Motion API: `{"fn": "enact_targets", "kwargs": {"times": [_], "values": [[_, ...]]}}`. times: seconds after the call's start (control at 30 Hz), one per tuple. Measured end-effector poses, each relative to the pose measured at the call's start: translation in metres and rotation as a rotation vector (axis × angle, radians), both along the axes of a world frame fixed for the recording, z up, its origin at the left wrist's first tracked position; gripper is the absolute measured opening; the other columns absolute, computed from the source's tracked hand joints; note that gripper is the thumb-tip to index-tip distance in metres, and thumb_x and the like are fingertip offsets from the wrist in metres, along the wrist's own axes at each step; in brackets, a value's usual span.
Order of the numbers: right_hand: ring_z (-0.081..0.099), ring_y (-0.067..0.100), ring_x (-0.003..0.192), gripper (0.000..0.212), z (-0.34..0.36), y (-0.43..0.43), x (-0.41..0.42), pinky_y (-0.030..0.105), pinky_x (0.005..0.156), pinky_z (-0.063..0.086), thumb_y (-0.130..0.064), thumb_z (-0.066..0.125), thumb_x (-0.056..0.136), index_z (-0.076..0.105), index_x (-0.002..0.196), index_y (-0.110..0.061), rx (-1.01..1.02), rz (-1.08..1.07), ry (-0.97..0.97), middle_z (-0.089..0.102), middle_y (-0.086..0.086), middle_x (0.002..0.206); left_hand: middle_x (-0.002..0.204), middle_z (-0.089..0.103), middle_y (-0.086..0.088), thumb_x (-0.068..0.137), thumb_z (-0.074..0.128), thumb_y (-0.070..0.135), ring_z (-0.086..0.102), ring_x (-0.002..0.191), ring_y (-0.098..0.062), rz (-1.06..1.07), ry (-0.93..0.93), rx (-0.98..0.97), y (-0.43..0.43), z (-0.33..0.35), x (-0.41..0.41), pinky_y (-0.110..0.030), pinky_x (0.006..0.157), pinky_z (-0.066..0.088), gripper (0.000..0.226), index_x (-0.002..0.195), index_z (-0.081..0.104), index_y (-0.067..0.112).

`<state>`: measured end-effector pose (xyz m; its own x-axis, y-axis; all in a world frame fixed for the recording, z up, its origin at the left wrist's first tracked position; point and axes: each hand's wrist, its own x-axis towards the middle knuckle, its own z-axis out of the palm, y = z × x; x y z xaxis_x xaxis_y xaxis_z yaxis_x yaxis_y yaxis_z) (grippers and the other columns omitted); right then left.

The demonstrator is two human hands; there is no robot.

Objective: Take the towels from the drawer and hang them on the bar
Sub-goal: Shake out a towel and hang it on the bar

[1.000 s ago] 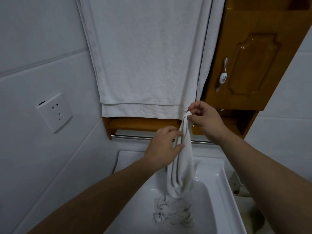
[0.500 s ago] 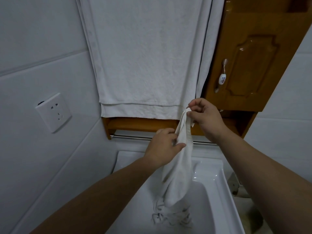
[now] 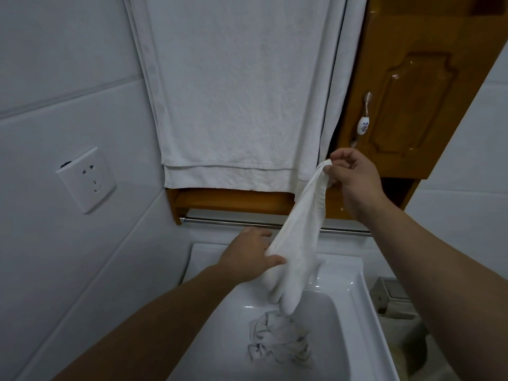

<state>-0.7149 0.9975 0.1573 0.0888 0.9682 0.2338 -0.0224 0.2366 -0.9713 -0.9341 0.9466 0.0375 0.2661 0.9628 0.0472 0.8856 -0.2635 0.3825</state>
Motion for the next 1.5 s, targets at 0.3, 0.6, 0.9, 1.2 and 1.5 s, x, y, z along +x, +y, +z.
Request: {"fn": "enact_targets", "kwargs": {"times": [0.3, 0.6, 0.9, 1.2, 1.5], "values": [[0.062, 0.014, 0.09, 0.02, -0.008, 0.001, 0.008, 0.026, 0.079, 0.053, -0.007, 0.066, 0.092, 0.063, 0.109, -0.017, -0.021, -0.278, -0.164, 0.062, -0.003, 0.095, 0.148, 0.047, 0.003, 0.085, 0.062, 0.06, 0.035, 0.135, -0.018, 0.039, 0.102, -0.064, 0.0, -0.013, -0.035, -0.034, 0.112, 0.03, 0.063, 0.131, 0.063, 0.016], [0.058, 0.01, 0.083, 0.024, -0.015, 0.008, 0.026, 0.022, 0.073, 0.048, -0.006, 0.066, 0.089, 0.062, 0.108, -0.019, -0.098, -0.507, -0.153, 0.061, -0.003, 0.095, 0.117, 0.063, -0.005, 0.084, 0.07, 0.048, 0.049, 0.094, -0.014, 0.112, 0.111, -0.133, -0.001, -0.009, -0.06, -0.025, 0.082, 0.039, 0.049, 0.12, 0.063, 0.015], [0.058, 0.012, 0.085, 0.023, -0.014, 0.006, 0.028, 0.025, 0.078, 0.049, -0.007, 0.064, 0.088, 0.063, 0.107, -0.02, -0.107, -0.565, -0.15, 0.062, -0.002, 0.096, 0.112, 0.068, -0.005, 0.093, 0.058, 0.028, 0.061, 0.098, -0.022, 0.163, 0.066, -0.015, -0.004, -0.009, -0.066, -0.029, 0.078, 0.046, 0.024, 0.115, 0.06, 0.02], [0.055, 0.008, 0.081, 0.02, -0.024, 0.003, 0.023, 0.021, 0.07, 0.045, -0.005, 0.063, 0.09, 0.061, 0.104, -0.021, -0.105, -0.522, -0.211, 0.057, -0.007, 0.09, 0.088, 0.069, -0.003, 0.089, 0.065, 0.019, 0.062, 0.083, -0.019, 0.078, -0.092, 0.033, -0.006, -0.002, -0.057, -0.034, 0.081, 0.053, 0.081, 0.154, 0.02, 0.038], [0.057, 0.015, 0.088, 0.026, -0.019, 0.006, 0.036, 0.026, 0.078, 0.047, -0.002, 0.057, 0.089, 0.061, 0.105, -0.022, -0.159, -0.629, -0.143, 0.06, -0.003, 0.097, 0.101, 0.075, -0.004, 0.086, 0.069, 0.012, 0.068, 0.09, -0.02, 0.369, -0.379, -0.018, 0.003, 0.004, -0.069, -0.03, 0.085, 0.053, 0.035, 0.119, 0.072, 0.022]]}}
